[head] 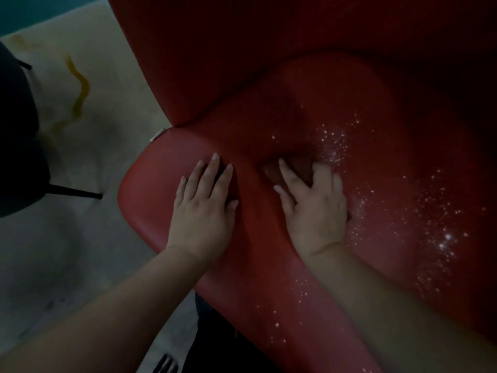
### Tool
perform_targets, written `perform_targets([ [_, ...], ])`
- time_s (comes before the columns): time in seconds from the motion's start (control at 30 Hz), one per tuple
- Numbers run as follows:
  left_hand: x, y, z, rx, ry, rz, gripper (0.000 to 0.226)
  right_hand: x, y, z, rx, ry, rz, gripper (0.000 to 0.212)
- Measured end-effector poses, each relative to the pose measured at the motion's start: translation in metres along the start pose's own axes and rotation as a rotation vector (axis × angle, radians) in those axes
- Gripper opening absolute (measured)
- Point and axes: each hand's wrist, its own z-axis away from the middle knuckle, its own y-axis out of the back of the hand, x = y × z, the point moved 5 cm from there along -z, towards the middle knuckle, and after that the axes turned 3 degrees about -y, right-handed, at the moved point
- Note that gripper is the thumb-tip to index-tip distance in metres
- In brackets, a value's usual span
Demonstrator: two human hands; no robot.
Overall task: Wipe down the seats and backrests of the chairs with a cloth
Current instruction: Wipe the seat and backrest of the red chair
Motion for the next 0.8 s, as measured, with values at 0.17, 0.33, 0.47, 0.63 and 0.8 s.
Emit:
perform_targets([
  [0.17,0.009,-0.002,-0.009,0.038,0.015,0.003,0.056,-0.014,-0.012,-0.071,-0.067,0.205,0.041,0.04],
  [0.33,0.023,-0.005,-0.024,0.069,0.034,0.003,0.054,0.027,-0.002,-0.082,0.048,-0.14,0.027,0.042],
  [0.47,0.038,-0.006,-0.036,0.065,0.035,0.018,0.055,0.012,0.0,-0.043,-0.029,-0.005,0.004,0.042],
  [0.63,0.058,-0.013,-0.043,0.035,-0.052,-0.021,0.055,0.024,-0.008,-0.124,-0.026,0.026,0.102,0.042],
  [0.8,0.063,-0.013,-0.052,0.035,-0.075,-0.033,0.056,0.048,-0.001,-0.098,0.068,-0.267,0.043,0.043],
])
